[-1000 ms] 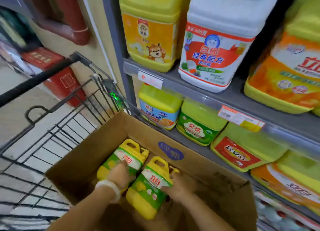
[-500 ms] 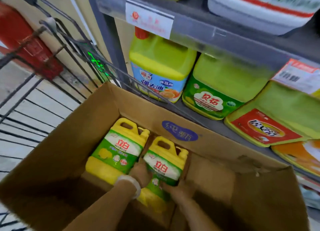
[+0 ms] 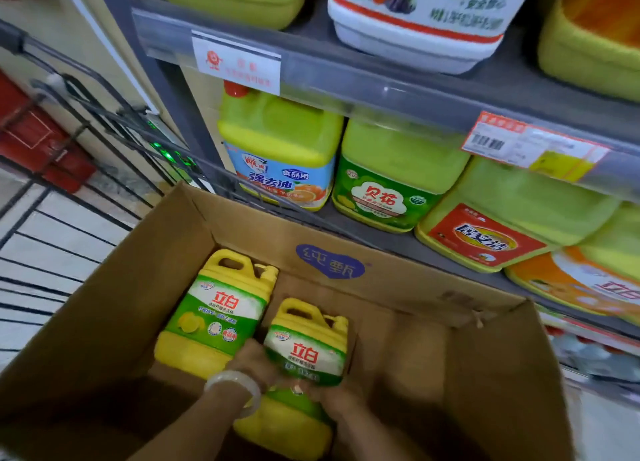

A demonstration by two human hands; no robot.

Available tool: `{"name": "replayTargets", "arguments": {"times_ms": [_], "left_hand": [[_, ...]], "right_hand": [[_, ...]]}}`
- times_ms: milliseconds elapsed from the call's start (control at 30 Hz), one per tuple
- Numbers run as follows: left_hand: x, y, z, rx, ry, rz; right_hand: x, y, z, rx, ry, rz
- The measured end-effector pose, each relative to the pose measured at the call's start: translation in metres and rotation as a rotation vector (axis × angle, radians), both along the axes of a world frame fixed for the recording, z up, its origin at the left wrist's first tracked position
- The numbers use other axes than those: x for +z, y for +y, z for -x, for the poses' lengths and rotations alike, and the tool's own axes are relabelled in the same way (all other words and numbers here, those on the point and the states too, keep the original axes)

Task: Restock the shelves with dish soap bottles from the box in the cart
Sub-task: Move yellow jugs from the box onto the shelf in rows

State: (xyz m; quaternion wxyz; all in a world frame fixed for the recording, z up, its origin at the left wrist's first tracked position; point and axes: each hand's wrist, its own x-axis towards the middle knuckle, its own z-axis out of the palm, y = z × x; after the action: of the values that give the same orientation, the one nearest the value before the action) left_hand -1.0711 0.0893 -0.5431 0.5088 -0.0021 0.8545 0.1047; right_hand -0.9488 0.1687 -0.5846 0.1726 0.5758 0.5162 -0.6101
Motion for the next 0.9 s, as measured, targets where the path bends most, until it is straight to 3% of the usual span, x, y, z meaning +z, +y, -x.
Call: {"name": "replayTargets", "arguments": {"times_ms": [67,200,333,400,567,667,900], "left_hand": [[0.021,-0.002,-0.002,-0.037,0.023,0.018],[0.064,-0.009,-0.014,-0.073,0.078,-0.120],[0.118,-0.010,-0.039,0.011,0.198,-0.260],[0.146,-0.002,-0.053,0.082,0.279,-0.346],[0.214,0.044,-0.084,0.079,0.511,-0.622],[0.250,0.082,-0.107,0.044,0.633,-0.784],[0.301,0.192,-0.157,0.049,0.731,-1.088]], "right_hand": [[0.011,-0.005,-0.010,-0.052,0.049,0.044],[0.060,-0.002,-0.027,-0.092,0.225,0.043],[0.093,0.017,-0.042,-0.073,0.386,-0.013],[0.128,0.037,-0.048,-0.058,0.446,-0.099],[0.208,0.089,-0.075,-0.039,0.525,-0.328],[0.247,0.125,-0.097,-0.103,0.670,-0.496],[0.336,0.226,-0.158,-0.156,0.823,-0.833]]}}
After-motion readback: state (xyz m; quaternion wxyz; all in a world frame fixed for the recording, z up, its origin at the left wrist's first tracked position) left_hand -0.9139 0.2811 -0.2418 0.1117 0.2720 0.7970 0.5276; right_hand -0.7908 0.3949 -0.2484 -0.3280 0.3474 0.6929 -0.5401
